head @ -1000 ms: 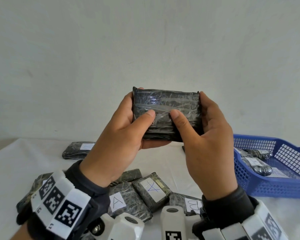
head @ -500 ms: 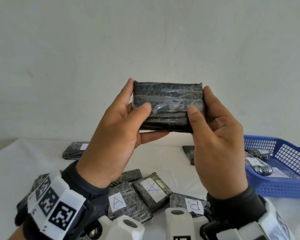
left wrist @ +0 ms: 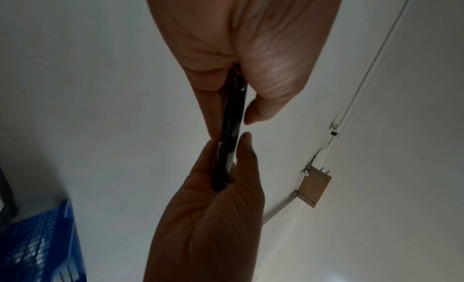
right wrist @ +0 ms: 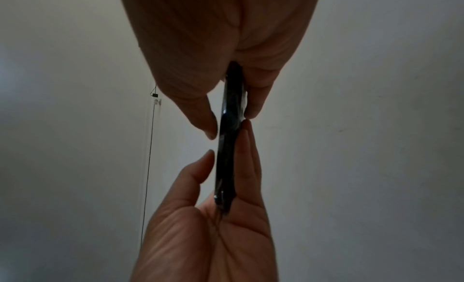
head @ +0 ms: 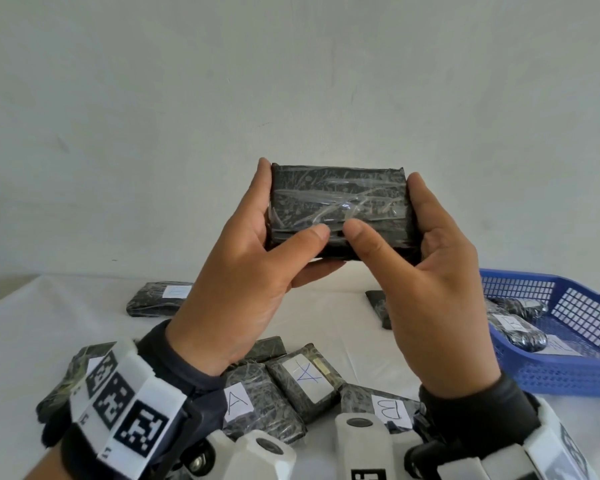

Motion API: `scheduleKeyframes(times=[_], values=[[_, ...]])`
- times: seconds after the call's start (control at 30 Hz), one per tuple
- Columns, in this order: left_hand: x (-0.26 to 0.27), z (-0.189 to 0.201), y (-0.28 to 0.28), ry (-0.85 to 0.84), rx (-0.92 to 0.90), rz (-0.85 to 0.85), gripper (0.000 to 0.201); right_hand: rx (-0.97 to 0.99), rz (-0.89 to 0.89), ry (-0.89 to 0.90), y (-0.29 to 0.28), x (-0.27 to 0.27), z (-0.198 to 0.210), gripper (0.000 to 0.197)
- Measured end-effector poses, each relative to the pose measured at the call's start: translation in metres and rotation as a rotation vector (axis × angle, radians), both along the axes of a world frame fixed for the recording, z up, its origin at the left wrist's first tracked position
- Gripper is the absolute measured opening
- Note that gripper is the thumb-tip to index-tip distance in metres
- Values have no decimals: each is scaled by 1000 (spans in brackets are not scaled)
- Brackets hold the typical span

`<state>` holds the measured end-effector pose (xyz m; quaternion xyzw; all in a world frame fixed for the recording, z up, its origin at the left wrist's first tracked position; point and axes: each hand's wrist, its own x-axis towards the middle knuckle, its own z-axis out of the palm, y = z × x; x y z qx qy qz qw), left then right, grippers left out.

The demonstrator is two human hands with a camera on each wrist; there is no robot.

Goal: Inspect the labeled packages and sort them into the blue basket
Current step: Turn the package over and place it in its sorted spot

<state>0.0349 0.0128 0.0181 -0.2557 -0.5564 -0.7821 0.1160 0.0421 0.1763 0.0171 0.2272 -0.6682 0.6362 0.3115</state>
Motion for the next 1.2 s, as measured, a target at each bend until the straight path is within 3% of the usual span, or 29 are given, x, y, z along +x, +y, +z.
scheduleKeyframes(times=[0.1,0.27,0.37,0.43,0.47,0.6,0.73,0.83,1.0,1.13,1.2], values=[[0,0,-1,11,-17,-11,104,28,21,7,0,1,1,77],[-3,1,-5,-25,31,-73,98,70,84,22,6,0,0,94],[0,7,-10,-100,85,-158,68,166,35,21,11,2,-1,89],[1,9,-13,-134,53,-212,41,240,-49,66,13,1,-4,75],[1,9,-12,-146,45,-232,39,265,-94,99,14,1,-5,67],[-3,-1,-7,-110,-40,-91,72,145,-134,167,11,0,-2,57],[-3,-10,5,-18,-175,23,49,23,-98,76,3,3,0,60],[-9,-13,4,38,-26,46,43,-4,17,-3,-1,5,0,72],[-10,-11,3,-3,83,8,40,-57,99,-53,4,-2,-3,48],[-8,-10,3,-7,62,30,39,-70,109,-59,2,-1,1,60],[-7,-9,4,10,28,44,40,-61,92,-63,1,0,1,50]])
